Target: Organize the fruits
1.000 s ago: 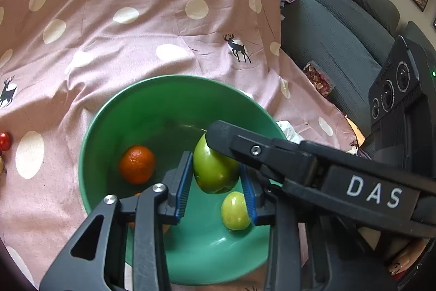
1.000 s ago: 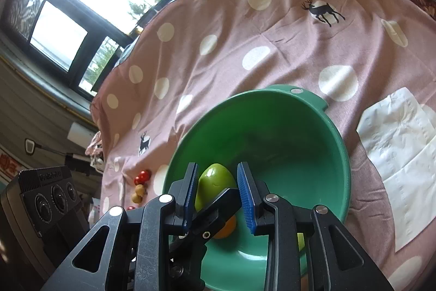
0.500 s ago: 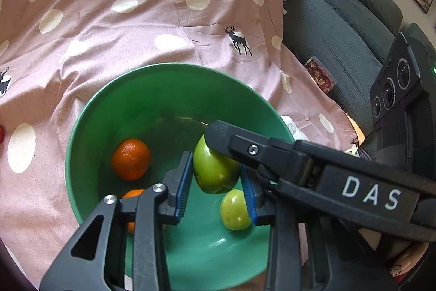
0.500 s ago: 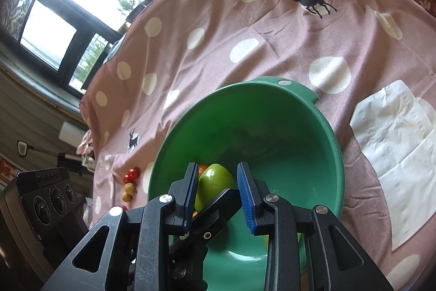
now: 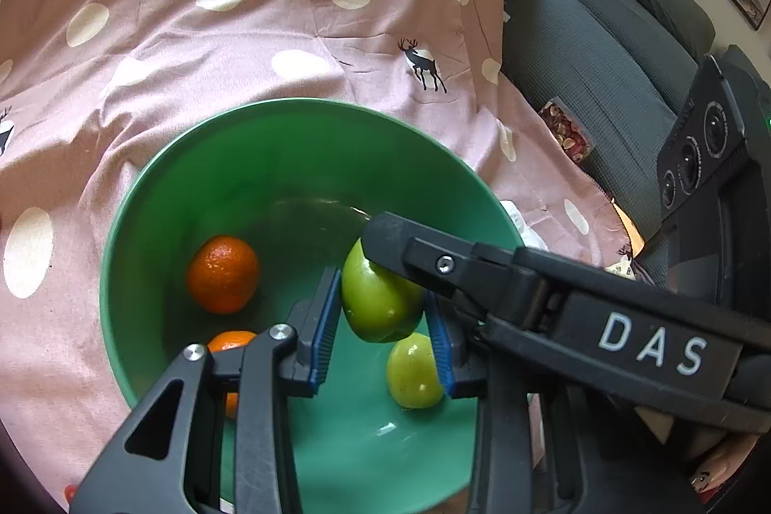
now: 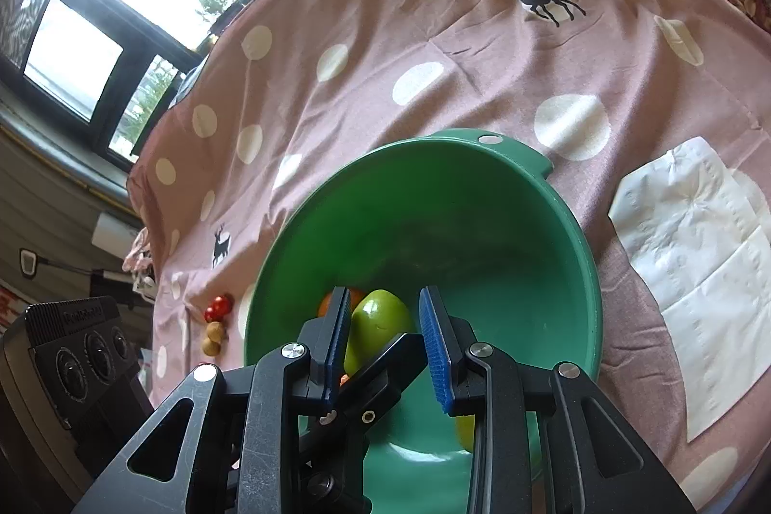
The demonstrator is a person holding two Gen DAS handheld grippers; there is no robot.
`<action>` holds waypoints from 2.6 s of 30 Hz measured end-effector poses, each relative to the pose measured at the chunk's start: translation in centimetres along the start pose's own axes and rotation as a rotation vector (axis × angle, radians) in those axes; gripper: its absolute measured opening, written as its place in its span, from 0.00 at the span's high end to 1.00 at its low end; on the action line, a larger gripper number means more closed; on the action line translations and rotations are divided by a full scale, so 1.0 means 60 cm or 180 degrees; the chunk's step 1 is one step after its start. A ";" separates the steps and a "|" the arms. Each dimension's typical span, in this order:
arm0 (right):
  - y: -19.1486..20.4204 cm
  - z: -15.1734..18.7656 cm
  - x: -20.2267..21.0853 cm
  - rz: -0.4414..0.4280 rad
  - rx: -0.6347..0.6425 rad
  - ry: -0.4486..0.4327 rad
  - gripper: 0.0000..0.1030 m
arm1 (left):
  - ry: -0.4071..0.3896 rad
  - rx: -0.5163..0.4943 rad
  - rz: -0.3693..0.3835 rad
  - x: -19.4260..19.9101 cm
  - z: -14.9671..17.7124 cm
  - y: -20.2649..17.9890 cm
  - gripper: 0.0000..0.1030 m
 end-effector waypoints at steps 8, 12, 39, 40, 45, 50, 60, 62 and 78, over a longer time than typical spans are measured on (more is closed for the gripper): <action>0.002 0.000 -0.003 0.0064 0.0010 0.0005 0.67 | 0.0015 0.0017 0.0013 -0.004 0.001 0.000 0.68; 0.002 0.000 -0.003 0.0081 0.0004 0.0012 0.67 | 0.0029 0.0033 0.0031 -0.006 0.001 0.000 0.68; -0.001 0.000 -0.010 0.0206 -0.0001 0.0038 0.67 | 0.0090 0.0109 0.0116 -0.016 0.004 0.001 0.68; -0.001 0.000 -0.010 0.0211 -0.0002 0.0038 0.67 | 0.0090 0.0109 0.0118 -0.016 0.004 0.001 0.68; 0.002 0.002 -0.009 0.0234 0.0002 0.0046 0.67 | 0.0100 0.0142 0.0187 -0.015 0.004 0.005 0.68; 0.003 0.002 -0.002 0.0169 -0.0011 0.0017 0.68 | 0.0039 0.0162 0.0177 0.005 0.008 0.003 0.62; 0.027 0.007 0.049 0.0085 0.0065 -0.0365 0.68 | -0.0448 0.0165 0.0108 0.136 0.045 0.031 0.45; 0.043 0.011 0.052 0.0092 0.0172 -0.0372 0.68 | -0.0509 0.0240 0.0001 0.164 0.068 0.063 0.43; 0.226 0.081 -0.041 0.0131 0.1201 0.0042 0.49 | -0.0920 0.1447 -0.1091 0.326 0.174 0.367 0.42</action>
Point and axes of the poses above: each gripper's, at about its wrist camera, not at the fingertips, and x roughly against the way its jaws point, y to its left, z to its underside, the point moved 3 cm from there along -x, roughly the way its jaws point, and after that the axes turned 10 degrees about y, right-handed, at the moved point
